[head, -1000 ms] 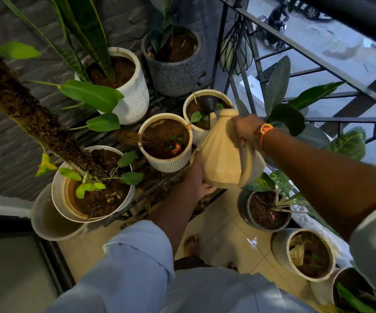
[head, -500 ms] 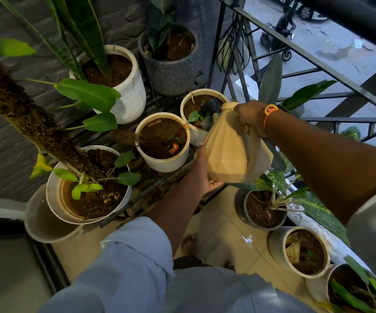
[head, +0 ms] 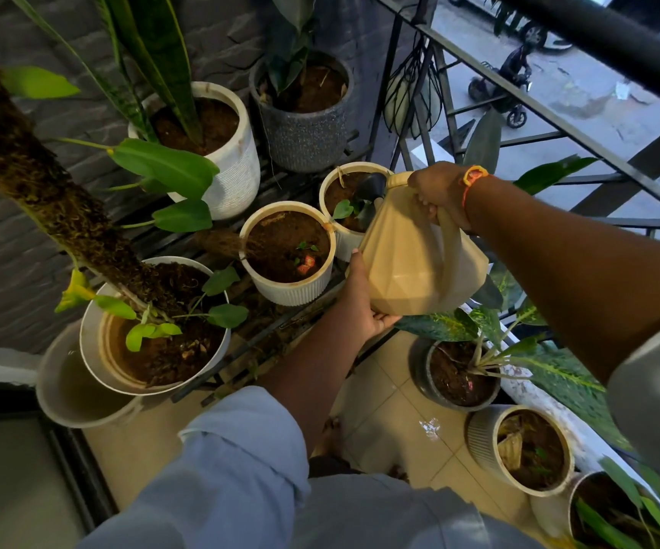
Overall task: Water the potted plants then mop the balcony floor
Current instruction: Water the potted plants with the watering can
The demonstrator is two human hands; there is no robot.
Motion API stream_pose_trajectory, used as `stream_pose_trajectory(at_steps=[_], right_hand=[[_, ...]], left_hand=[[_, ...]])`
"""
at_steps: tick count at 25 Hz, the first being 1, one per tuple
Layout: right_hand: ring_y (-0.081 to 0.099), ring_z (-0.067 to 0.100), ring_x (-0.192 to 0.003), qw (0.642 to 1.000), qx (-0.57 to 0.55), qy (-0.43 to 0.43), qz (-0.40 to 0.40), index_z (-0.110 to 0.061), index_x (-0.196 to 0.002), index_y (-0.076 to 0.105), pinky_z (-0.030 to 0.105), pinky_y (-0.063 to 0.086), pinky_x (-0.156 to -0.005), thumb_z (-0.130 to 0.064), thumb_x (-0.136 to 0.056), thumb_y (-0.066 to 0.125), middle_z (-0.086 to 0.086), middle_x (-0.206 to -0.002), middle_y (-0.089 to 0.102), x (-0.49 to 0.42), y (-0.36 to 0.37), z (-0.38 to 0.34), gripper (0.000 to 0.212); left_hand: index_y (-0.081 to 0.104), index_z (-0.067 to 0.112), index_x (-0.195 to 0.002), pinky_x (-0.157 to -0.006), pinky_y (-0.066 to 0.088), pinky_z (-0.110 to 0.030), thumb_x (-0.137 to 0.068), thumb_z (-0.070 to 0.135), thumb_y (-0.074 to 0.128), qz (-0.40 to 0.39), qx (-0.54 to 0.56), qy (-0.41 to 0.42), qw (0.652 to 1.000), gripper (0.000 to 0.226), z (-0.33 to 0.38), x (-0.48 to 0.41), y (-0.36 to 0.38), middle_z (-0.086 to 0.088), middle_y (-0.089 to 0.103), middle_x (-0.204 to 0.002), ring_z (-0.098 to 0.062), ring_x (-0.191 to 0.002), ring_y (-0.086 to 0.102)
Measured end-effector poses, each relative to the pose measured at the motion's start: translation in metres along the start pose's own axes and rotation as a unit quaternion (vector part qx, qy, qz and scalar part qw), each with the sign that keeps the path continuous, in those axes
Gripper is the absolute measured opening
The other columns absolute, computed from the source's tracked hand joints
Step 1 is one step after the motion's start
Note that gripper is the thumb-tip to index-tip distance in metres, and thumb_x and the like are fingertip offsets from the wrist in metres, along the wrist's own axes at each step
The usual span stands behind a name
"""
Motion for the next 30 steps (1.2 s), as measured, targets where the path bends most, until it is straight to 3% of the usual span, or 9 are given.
stream_pose_trajectory(at_steps=[2, 5, 8, 12, 14, 15, 17, 22, 30], right_hand=[[0.034, 0.021, -0.054, 1.0, 0.005, 0.005, 0.0, -0.006, -0.091, 0.069, 0.036, 0.036, -0.052, -0.011, -0.089, 0.066, 0.02, -0.096, 0.069, -0.011, 0.002, -0.005, 0.007], [0.037, 0.024, -0.052, 0.996, 0.086, -0.012, 0.029, -0.005, -0.095, 0.071, 0.035, 0.042, -0.055, -0.017, -0.089, 0.065, 0.02, -0.091, 0.07, -0.026, 0.002, -0.008, 0.015], [0.034, 0.022, -0.052, 0.995, 0.101, 0.013, 0.009, -0.005, -0.099, 0.072, 0.041, 0.032, -0.039, -0.015, -0.086, 0.068, 0.019, -0.096, 0.07, -0.022, -0.001, -0.01, 0.017], [0.036, 0.023, -0.052, 0.997, 0.068, 0.009, 0.031, -0.004, -0.097, 0.071, 0.035, 0.042, -0.057, -0.015, -0.089, 0.064, 0.02, -0.093, 0.07, -0.023, -0.005, -0.012, 0.015], [0.034, 0.022, -0.053, 0.999, 0.022, -0.006, 0.043, -0.003, -0.098, 0.071, 0.034, 0.041, -0.057, -0.013, -0.089, 0.064, 0.021, -0.098, 0.07, -0.012, -0.009, -0.016, 0.015], [0.038, 0.023, -0.052, 0.997, -0.061, 0.01, 0.041, -0.003, -0.094, 0.069, 0.035, 0.044, -0.059, -0.015, -0.092, 0.06, 0.02, -0.092, 0.07, -0.005, -0.01, -0.017, 0.015], [0.043, 0.023, -0.051, 0.997, -0.066, 0.006, 0.029, -0.006, -0.081, 0.062, 0.035, 0.045, -0.062, -0.017, -0.097, 0.053, 0.017, -0.082, 0.067, 0.014, -0.012, -0.024, 0.021], [0.044, 0.019, -0.05, 0.975, -0.214, 0.058, 0.002, -0.006, -0.072, 0.056, 0.027, 0.038, -0.05, -0.015, -0.099, 0.043, 0.01, -0.065, 0.053, 0.031, -0.01, -0.019, 0.031], [0.046, 0.02, -0.051, 0.962, -0.267, 0.065, 0.003, -0.005, -0.074, 0.058, 0.03, 0.04, -0.051, -0.018, -0.098, 0.046, 0.012, -0.064, 0.053, 0.039, -0.004, -0.017, 0.03]], left_hand=[[0.05, 0.021, -0.146, -0.068, 0.057, -0.047, -0.082, 0.082, 0.059, -0.012, 0.009, 0.005, 1.0, 0.089, 0.004, 0.003, 0.002, -0.017, 0.06, -0.136, -0.032, -0.098, 0.063], [0.051, 0.02, -0.145, -0.076, 0.058, -0.048, -0.083, 0.082, 0.058, -0.023, 0.017, 0.007, 1.0, 0.088, 0.01, 0.006, 0.003, -0.017, 0.062, -0.133, -0.032, -0.101, 0.064], [0.052, 0.018, -0.143, -0.082, 0.057, -0.05, -0.085, 0.081, 0.057, -0.03, 0.012, 0.008, 0.999, 0.085, 0.014, 0.006, 0.003, -0.016, 0.063, -0.122, -0.031, -0.097, 0.063], [0.053, 0.017, -0.14, -0.084, 0.057, -0.051, -0.085, 0.08, 0.058, -0.032, 0.013, 0.008, 0.999, 0.084, 0.017, 0.006, 0.002, -0.015, 0.063, -0.115, -0.031, -0.096, 0.064], [0.054, 0.017, -0.138, -0.089, 0.057, -0.052, -0.085, 0.08, 0.058, -0.031, 0.011, 0.011, 0.999, 0.083, 0.018, 0.005, 0.0, -0.015, 0.064, -0.114, -0.031, -0.098, 0.064], [0.055, 0.017, -0.136, -0.091, 0.057, -0.052, -0.085, 0.08, 0.057, -0.034, 0.012, 0.011, 0.999, 0.082, 0.02, 0.004, -0.001, -0.015, 0.064, -0.113, -0.031, -0.098, 0.064], [0.055, 0.017, -0.132, -0.092, 0.057, -0.051, -0.085, 0.08, 0.057, -0.034, 0.009, 0.008, 0.999, 0.079, 0.019, 0.003, -0.002, -0.014, 0.065, -0.112, -0.031, -0.098, 0.065], [0.055, 0.017, -0.137, -0.098, 0.057, -0.052, -0.083, 0.081, 0.059, -0.032, -0.001, 0.007, 0.999, 0.083, 0.019, 0.001, -0.005, -0.015, 0.064, -0.118, -0.032, -0.104, 0.064], [0.05, 0.02, -0.145, -0.072, 0.061, -0.047, -0.075, 0.085, 0.065, -0.002, -0.014, 0.025, 1.0, 0.097, 0.027, -0.003, -0.017, -0.016, 0.062, -0.131, -0.034, -0.108, 0.065]])
Point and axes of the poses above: each hand's wrist, its own x-axis away from the middle knuckle, its own y-axis out of the palm, z = x × y, the point moved 7 cm from there along -x, towards the middle knuckle
